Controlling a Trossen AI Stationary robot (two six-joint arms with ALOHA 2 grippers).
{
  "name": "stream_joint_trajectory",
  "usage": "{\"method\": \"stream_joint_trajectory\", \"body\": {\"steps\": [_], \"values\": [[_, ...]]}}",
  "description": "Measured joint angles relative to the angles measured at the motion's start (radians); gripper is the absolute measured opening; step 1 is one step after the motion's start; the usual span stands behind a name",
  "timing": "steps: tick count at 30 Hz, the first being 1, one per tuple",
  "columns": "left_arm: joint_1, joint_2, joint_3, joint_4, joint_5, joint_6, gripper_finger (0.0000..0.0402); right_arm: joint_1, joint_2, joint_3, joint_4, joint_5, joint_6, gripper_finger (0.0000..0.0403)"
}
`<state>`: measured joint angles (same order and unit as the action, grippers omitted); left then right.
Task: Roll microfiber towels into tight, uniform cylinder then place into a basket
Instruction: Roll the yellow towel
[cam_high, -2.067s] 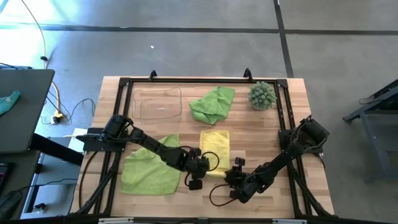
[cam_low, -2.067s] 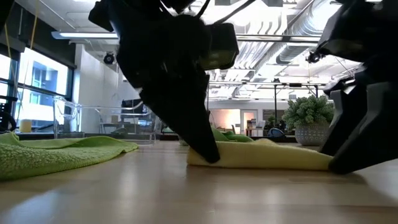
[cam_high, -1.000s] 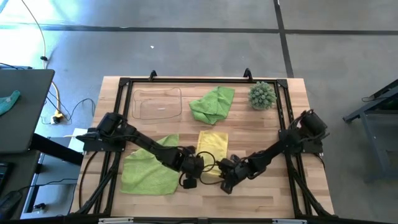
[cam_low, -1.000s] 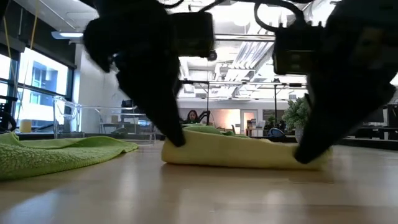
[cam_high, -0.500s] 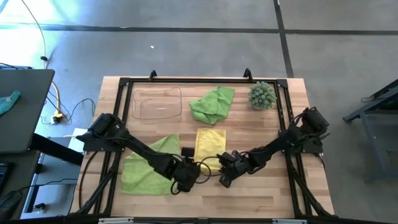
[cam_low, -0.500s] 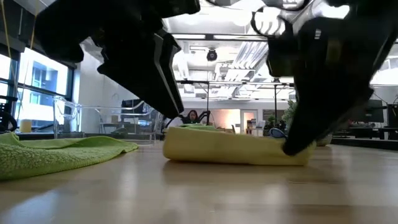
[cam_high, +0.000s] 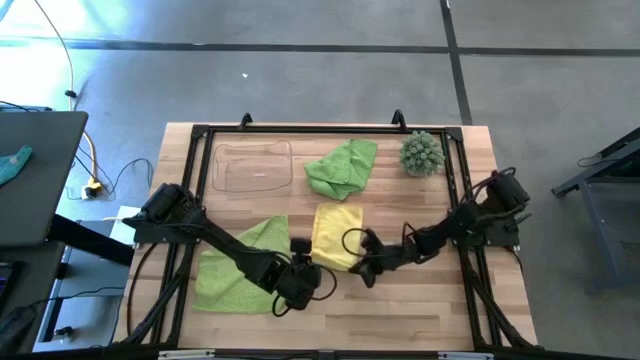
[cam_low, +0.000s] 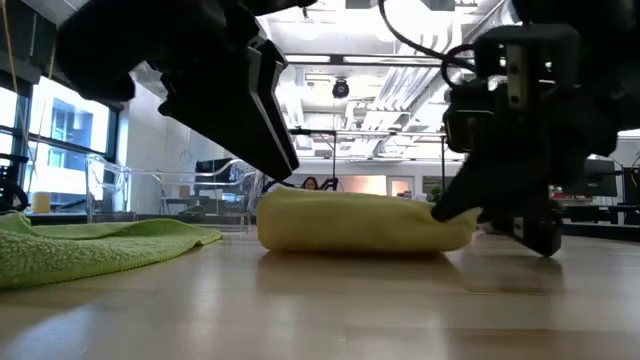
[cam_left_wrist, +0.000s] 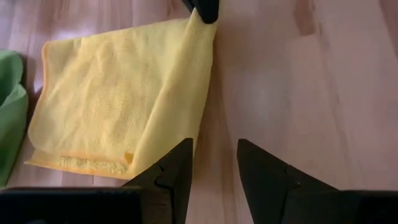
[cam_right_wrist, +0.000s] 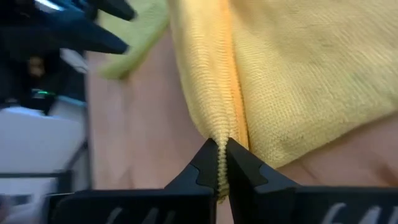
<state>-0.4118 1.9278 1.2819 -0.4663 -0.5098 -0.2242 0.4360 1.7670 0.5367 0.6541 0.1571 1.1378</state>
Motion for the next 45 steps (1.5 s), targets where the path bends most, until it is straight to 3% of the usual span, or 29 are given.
{"method": "stream_joint_trajectory", "body": {"steps": [4,11,23,29,38,45], "values": [[0.0,0.0,0.0,0.026,0.0,0.001,0.0118,-0.048,0.001,0.039,-0.086,-0.078,0.018,0.0003],[0.01,0.011,0.0,0.041,-0.01,0.022,0.0117,-0.104,0.002,0.145,-0.382,-0.087,-0.013,0.0003],[0.09,0.091,0.0,0.023,-0.041,0.02,0.0114,-0.117,0.003,0.168,-0.434,-0.052,-0.03,0.0003],[0.123,0.101,0.0,0.022,-0.045,0.018,0.0076,-0.117,0.003,0.167,-0.436,-0.053,-0.039,0.0008],[0.177,0.129,0.003,0.025,0.117,0.018,0.001,-0.117,-0.004,0.171,-0.436,-0.067,-0.169,0.0065],[0.184,0.131,0.003,0.023,0.198,-0.005,0.0007,-0.135,-0.15,0.167,-0.56,-0.268,-0.298,0.0105]]}}
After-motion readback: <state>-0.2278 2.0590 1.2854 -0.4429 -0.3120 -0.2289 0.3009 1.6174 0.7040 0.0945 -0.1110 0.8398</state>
